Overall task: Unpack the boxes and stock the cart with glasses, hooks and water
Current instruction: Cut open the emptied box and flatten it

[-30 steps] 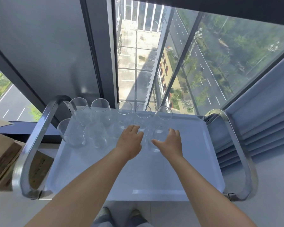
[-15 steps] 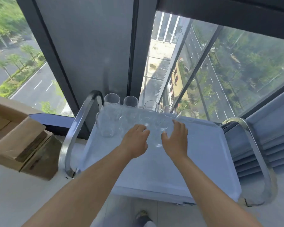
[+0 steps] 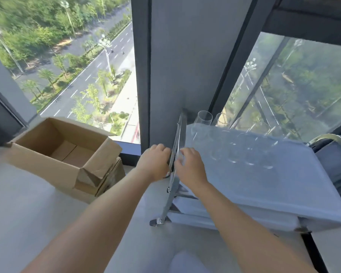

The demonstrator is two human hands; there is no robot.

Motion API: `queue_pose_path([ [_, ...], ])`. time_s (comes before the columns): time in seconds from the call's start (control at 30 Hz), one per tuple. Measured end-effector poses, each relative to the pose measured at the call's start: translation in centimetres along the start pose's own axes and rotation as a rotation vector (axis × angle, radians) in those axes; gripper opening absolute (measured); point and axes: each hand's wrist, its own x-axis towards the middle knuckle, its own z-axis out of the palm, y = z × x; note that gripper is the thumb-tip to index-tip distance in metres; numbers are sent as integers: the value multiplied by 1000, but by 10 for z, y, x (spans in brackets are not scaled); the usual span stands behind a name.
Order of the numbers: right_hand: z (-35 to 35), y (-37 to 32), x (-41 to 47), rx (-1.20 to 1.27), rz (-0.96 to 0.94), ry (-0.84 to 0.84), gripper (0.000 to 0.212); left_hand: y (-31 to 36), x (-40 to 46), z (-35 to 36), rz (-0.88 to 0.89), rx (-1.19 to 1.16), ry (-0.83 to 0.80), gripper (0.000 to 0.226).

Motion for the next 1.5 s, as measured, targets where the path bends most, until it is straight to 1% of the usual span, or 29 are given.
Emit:
queue_pose_path([
  [0.1, 39, -20, -2, -7, 15, -48, 29, -33, -12, 7, -16, -19, -27, 24],
  [0.17, 62, -27, 1, -20, 53, -67, 29, -54, -12, 19, -18, -28, -76, 29],
  [0.27, 93, -34, 14, -9, 119, -103, 36, -86, -2, 34, -7, 2, -171, 39],
  [0.4, 127, -38, 43, -23, 186, -114, 34, -126, 21, 41, 5, -24, -220, 43],
  [0.47, 140, -43, 47, -10, 278, -132, 33, -140, 29, 44, 40, -26, -269, 43],
  [0.57, 159, -48, 54, -26, 353, -170, 34, -158, 48, 51, 87, -24, -318, 41],
  [0.63, 168, -50, 57, -19, 418, -156, 37, -167, 58, 56, 119, -46, -352, 40],
  [0.73, 183, -50, 58, -6, 530, -131, 40, -179, 68, 65, 220, -32, -420, 38],
  [0.8, 196, -49, 61, 23, 626, -108, 36, -189, 79, 73, 280, -32, -459, 38],
  [0.83, 204, -47, 62, 29, 670, -85, 29, -194, 84, 79, 314, -32, -471, 38],
  [0.9, 222, -38, 65, 31, 773, -31, 17, -202, 96, 94, 390, -25, -501, 38],
  [1.03, 264, -4, 67, 22, 946, 89, 26, -208, 118, 139, 507, 2, -571, 39],
  [1.07, 275, 8, 69, 5, 973, 108, 24, -207, 124, 152, 524, -4, -584, 39],
  [1.13, 297, 35, 70, -58, 1014, 96, 20, -202, 136, 182, 555, -28, -616, 41],
  [1.23, 325, 78, 77, -171, 1005, 67, 24, -199, 150, 226, 552, -51, -635, 43],
  [1.33, 342, 123, 85, -267, 1015, 134, 30, -200, 166, 268, 514, -75, -650, 44],
  [1.4, 350, 152, 91, -330, 1049, 187, 28, -198, 173, 290, 486, -86, -658, 43],
  [1.5, 357, 176, 93, -343, 1126, 175, 25, -195, 173, 309, 460, -112, -677, 44],
])
